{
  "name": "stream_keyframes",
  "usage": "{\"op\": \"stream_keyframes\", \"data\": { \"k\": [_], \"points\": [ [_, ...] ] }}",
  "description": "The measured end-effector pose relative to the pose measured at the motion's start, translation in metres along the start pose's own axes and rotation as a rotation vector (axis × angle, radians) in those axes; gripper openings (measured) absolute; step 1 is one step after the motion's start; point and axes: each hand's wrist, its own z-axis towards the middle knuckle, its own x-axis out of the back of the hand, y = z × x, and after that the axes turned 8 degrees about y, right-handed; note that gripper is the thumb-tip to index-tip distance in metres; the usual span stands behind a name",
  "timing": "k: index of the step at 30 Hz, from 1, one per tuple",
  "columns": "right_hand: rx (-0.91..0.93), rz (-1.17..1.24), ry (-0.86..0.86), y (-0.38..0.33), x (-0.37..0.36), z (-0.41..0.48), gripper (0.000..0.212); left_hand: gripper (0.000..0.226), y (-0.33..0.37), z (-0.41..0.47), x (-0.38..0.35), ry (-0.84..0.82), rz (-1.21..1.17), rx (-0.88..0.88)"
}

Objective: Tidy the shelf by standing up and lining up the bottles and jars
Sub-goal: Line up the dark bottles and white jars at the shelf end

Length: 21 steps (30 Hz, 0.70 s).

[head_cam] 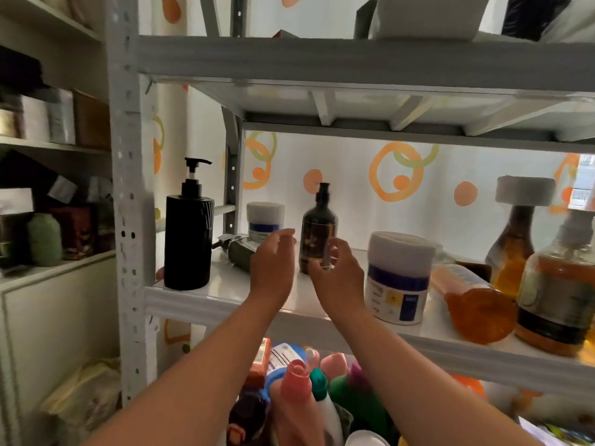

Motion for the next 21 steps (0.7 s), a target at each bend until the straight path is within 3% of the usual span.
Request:
{"op": "stream_keyframes", "data": {
  "k": [6,10,13,15,18,21],
  "points": [
    [-0.061,-0.014,0.056,0.010,-0.031,0.031,0.066,0.033,-0.004,0.029,0.001,-0.010,0.213,-0.090],
    [-0.107,-0.075,0.120,0.019,-0.044,0.040,0.069,0.048,-0.025,0.045,0.003,-0.161,0.802,-0.391],
    [-0.055,-0.241,0.187,0.022,-0.052,0.038,0.057,0.052,-0.043,0.051,0.003,-0.324,1.062,-0.422],
    [0.062,-0.216,0.188,0.024,-0.057,0.037,0.039,0.044,-0.051,0.052,0.003,-0.345,1.073,-0.430],
    [0.202,-0.118,0.046,0.026,-0.061,0.034,0.015,0.026,-0.053,0.053,0.006,-0.260,0.979,-0.486],
    [0.209,-0.065,-0.052,0.027,-0.061,0.033,0.016,0.029,-0.050,0.055,0.013,-0.262,0.905,-0.436]
  ]
}}
